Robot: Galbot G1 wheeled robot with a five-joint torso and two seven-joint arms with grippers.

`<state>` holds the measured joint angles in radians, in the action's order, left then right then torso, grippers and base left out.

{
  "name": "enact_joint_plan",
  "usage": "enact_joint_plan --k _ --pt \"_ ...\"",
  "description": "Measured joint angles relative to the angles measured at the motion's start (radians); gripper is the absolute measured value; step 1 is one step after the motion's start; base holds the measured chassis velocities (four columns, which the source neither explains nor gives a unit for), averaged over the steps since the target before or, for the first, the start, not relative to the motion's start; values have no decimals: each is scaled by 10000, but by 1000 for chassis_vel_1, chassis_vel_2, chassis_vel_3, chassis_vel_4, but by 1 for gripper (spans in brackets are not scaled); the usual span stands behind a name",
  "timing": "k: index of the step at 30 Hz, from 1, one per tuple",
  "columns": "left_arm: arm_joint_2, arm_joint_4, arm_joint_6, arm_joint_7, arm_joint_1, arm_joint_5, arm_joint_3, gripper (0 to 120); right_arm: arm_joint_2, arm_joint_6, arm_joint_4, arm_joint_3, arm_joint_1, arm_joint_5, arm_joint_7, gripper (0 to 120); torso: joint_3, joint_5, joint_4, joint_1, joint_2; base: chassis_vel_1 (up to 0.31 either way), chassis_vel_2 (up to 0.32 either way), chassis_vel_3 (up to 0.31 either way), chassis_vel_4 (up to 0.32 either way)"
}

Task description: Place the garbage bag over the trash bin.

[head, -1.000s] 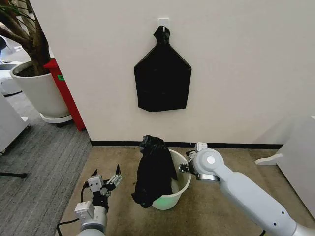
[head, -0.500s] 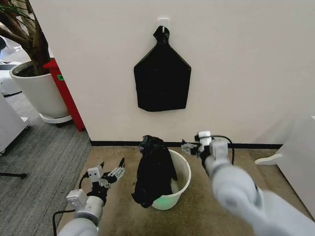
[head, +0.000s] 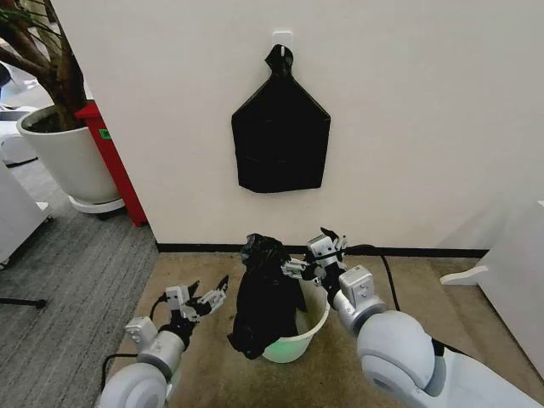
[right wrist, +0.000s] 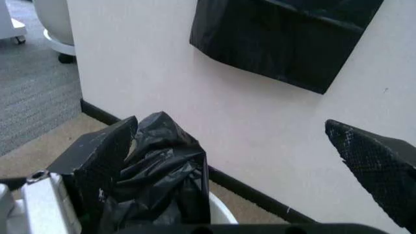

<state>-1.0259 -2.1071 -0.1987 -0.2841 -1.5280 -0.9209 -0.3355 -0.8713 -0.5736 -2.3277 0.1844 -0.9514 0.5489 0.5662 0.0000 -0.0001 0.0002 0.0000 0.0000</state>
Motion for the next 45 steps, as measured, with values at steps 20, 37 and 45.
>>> enact_joint_plan --k 20,37,45 --pt "-324 793 -609 -226 1148 -652 995 90 -338 259 128 989 1326 2765 1004 100 0 -2 -5 0 0 0 0 0 0" --pt "-1093 -493 -101 -761 -97 1011 -981 90 -2972 134 2909 3470 3589 5516 4313 100 0 -2 0 0 0 0 0 0 0" --pt "-1175 -485 97 -835 -91 1187 -1335 90 -3242 -11 3579 3515 3231 5169 4178 100 0 -2 -3 0 0 0 0 0 0"
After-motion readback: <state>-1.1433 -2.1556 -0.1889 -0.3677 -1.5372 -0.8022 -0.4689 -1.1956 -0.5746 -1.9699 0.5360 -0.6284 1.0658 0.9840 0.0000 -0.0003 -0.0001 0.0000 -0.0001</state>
